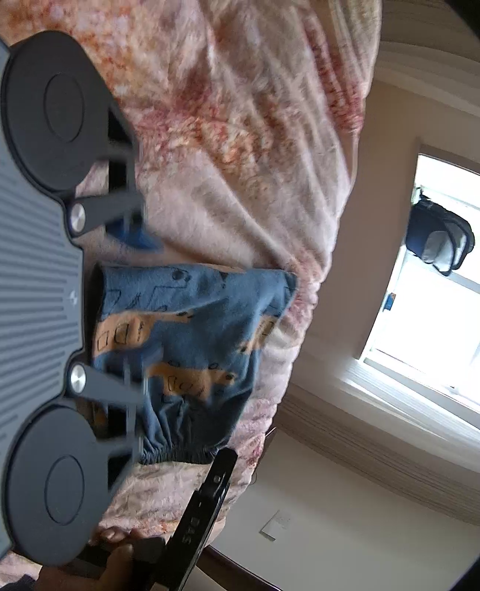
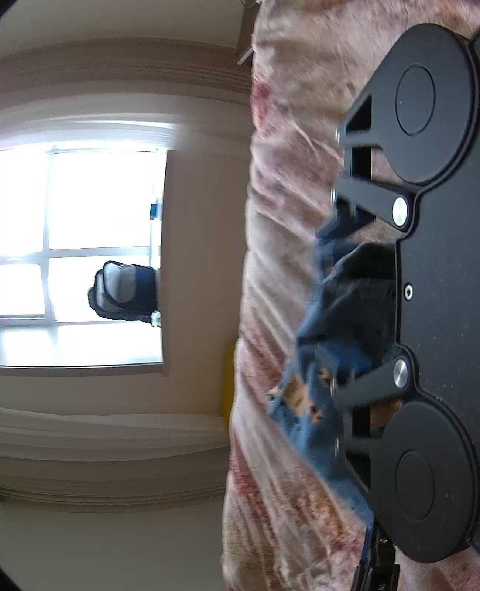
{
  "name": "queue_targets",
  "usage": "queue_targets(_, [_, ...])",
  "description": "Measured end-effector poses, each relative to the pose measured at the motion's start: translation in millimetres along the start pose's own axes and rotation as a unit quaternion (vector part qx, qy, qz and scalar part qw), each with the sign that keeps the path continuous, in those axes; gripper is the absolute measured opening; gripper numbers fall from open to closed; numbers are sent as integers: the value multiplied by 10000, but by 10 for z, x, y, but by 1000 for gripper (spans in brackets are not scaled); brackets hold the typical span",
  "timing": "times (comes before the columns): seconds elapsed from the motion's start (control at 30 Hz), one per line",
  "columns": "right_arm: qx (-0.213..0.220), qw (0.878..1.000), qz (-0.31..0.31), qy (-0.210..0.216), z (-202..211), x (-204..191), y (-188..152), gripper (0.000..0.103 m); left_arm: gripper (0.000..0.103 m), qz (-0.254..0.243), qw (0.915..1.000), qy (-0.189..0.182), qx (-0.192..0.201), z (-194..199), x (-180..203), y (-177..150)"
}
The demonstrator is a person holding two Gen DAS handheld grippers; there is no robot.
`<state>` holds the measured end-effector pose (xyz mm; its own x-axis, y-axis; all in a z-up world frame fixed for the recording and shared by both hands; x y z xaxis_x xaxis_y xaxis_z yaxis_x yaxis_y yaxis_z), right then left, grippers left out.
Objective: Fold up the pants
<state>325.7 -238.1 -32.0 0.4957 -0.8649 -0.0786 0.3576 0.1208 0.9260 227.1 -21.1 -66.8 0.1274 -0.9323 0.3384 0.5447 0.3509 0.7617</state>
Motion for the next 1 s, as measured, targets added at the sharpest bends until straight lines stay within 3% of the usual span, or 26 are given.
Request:
queue_targets(0.07, [106, 9999, -36, -60, 151, -10, 41, 80, 90, -89, 9998, 38, 192, 137, 43, 34])
queue_targets(0.13, [252, 9995, -62, -201, 354, -32, 52, 97, 100, -259, 9991, 72, 328, 268, 79, 53])
queue_targets(0.17, [315, 9992, -92, -241, 455, -48, 46, 101, 102, -372, 9984, 134, 394, 341, 92, 55])
queue_targets(0.37, [340, 9983, -140, -452, 1043, -242, -113, 102, 103, -1147, 9909, 457, 540, 648, 153, -82])
queue_targets(0.57, [321, 9978, -291, -510, 1490, -418, -401, 102, 103, -1464, 9861, 380, 688, 837, 156, -293])
queue_targets(1.0, [-14, 9967, -510, -626, 1477, -353, -746, 102, 103, -2122, 9749, 414, 523, 829, 279, -606])
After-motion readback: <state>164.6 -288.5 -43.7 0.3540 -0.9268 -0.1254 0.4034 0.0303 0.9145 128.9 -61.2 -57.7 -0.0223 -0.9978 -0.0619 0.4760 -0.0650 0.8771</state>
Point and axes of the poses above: each gripper's, at about its wrist camera, not at the fingertips, and z roughly against the way its jaws point, x to its right, y to its top, the point moved 7 cm from there along -z, roughly the way its jaws point, and after that the axes turned 3 degrees about x, right-handed, at the moved point
